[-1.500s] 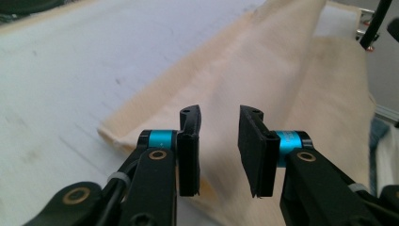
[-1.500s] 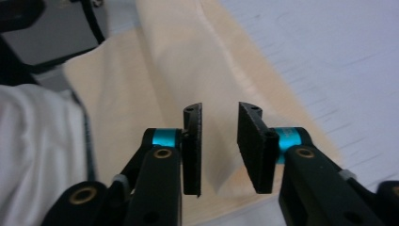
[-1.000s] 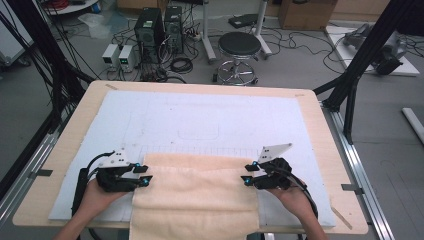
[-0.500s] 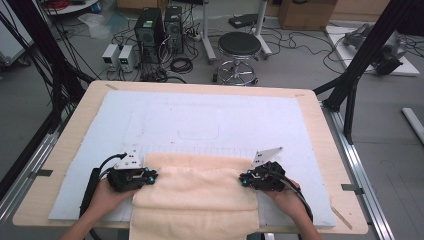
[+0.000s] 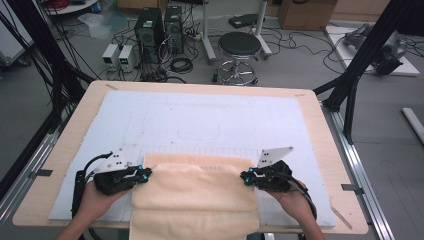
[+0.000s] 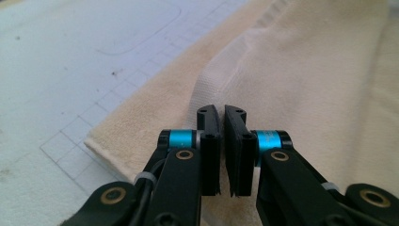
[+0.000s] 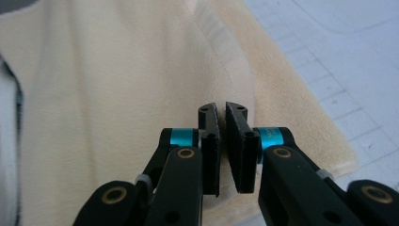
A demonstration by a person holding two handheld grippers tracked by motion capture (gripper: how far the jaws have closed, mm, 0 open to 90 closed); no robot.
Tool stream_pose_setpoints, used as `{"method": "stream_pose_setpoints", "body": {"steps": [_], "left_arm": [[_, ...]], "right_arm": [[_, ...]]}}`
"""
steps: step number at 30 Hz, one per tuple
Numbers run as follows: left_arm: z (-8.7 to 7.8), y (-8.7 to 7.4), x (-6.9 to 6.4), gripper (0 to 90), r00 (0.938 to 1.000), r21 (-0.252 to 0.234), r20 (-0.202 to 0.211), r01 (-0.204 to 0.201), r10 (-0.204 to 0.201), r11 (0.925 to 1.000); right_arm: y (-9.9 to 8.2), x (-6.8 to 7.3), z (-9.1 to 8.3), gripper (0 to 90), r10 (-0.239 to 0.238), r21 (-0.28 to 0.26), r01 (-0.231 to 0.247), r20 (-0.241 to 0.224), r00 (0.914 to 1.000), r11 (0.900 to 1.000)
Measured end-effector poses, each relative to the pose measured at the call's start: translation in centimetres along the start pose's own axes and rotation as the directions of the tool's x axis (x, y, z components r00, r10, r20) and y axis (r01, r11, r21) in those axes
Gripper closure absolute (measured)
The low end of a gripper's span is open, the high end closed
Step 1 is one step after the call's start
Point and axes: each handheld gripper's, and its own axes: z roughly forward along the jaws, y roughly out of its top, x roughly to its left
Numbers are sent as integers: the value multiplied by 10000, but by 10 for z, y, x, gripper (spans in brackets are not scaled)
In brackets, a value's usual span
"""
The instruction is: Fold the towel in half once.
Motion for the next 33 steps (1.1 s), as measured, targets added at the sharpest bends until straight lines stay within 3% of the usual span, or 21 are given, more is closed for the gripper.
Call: {"method": "stream_pose_setpoints", "body": {"steps": [5,8,11,16,18,22,27,30,33], "left_arm": [[-34,-5,-33,842,9982,-498,485,-331,355,9982],[-51,-9,-51,768,9941,-671,858,-613,670,9959],[-57,-9,-54,695,9942,-624,797,-669,718,9958],[-38,-7,-32,631,9981,-376,493,-363,382,9986],[-27,-5,-21,607,9991,-336,367,-179,191,9993],[-2,-1,5,558,9995,-145,-268,179,-183,9997],[25,2,40,516,9918,292,-1037,786,-752,9965],[37,-1,57,491,9837,513,-1375,1235,-1155,9910],[48,-6,66,479,9807,924,-1502,1401,-1253,9858]], "right_arm": [[1,32,-29,837,-439,-499,423,-319,9985,9979],[-1,53,-48,783,-667,-894,598,-757,9949,9942],[-3,60,-56,738,-703,-1053,618,-789,9944,9925],[-2,42,-41,667,-313,-688,276,-534,9981,9972],[-1,31,-31,645,-204,-518,187,-322,9993,9985],[2,2,-10,574,33,-174,-28,311,9995,9998],[2,-32,13,512,450,215,-471,883,9951,9987],[0,-43,21,484,457,523,-525,1244,9912,9972],[-5,-54,28,458,702,621,-789,1325,9887,9949]]}}
